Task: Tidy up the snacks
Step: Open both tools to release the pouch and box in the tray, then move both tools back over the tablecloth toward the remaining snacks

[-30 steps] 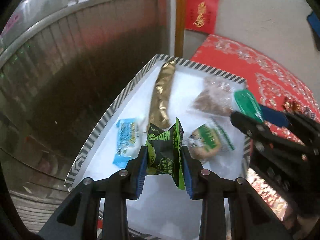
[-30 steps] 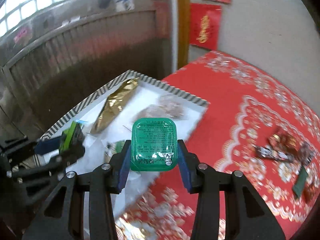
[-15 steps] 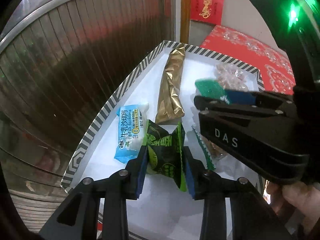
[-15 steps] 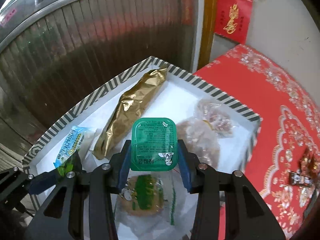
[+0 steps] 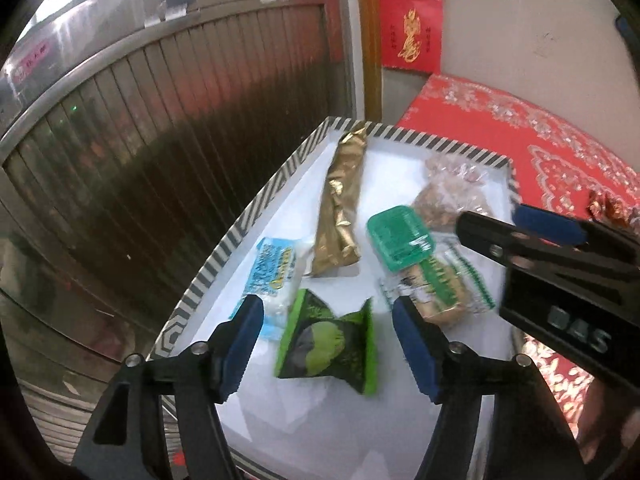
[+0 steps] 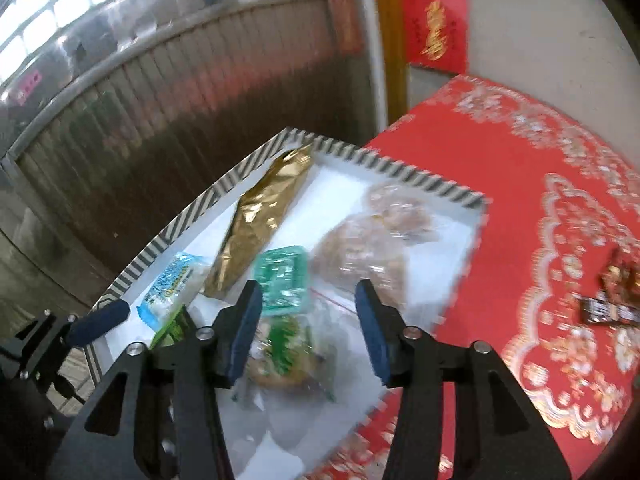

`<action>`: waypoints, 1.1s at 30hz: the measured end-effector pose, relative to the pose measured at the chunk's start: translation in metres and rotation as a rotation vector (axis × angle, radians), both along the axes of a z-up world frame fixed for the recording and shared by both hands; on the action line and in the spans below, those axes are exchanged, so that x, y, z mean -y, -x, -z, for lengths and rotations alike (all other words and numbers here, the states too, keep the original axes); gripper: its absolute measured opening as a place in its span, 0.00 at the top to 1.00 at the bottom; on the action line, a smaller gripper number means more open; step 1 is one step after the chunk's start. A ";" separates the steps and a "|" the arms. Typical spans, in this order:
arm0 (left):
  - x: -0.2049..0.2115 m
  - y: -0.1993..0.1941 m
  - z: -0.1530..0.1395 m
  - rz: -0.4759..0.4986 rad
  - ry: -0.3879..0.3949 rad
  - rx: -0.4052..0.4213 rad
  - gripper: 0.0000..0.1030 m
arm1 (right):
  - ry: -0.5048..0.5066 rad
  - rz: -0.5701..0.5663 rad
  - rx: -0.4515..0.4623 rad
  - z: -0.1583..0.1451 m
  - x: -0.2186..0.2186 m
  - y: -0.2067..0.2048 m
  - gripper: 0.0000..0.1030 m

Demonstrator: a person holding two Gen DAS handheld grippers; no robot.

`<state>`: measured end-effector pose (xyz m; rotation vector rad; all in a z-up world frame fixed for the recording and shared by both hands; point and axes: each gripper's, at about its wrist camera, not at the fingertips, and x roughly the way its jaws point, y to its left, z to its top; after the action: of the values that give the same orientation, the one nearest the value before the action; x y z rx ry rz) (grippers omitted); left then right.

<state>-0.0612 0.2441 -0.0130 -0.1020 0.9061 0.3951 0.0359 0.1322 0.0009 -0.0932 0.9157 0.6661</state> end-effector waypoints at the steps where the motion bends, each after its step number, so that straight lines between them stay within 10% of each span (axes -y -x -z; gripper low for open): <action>1: 0.003 0.000 -0.001 0.000 0.002 0.009 0.30 | -0.012 0.014 0.007 -0.002 0.007 0.002 0.45; 33: 0.230 -0.067 -0.007 0.356 0.044 -0.019 0.17 | 0.074 0.630 0.022 -0.009 0.321 0.055 0.38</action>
<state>0.0054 0.0136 -0.0056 0.0229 0.9309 0.0454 -0.0195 -0.1889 0.0103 0.1205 0.8849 0.0462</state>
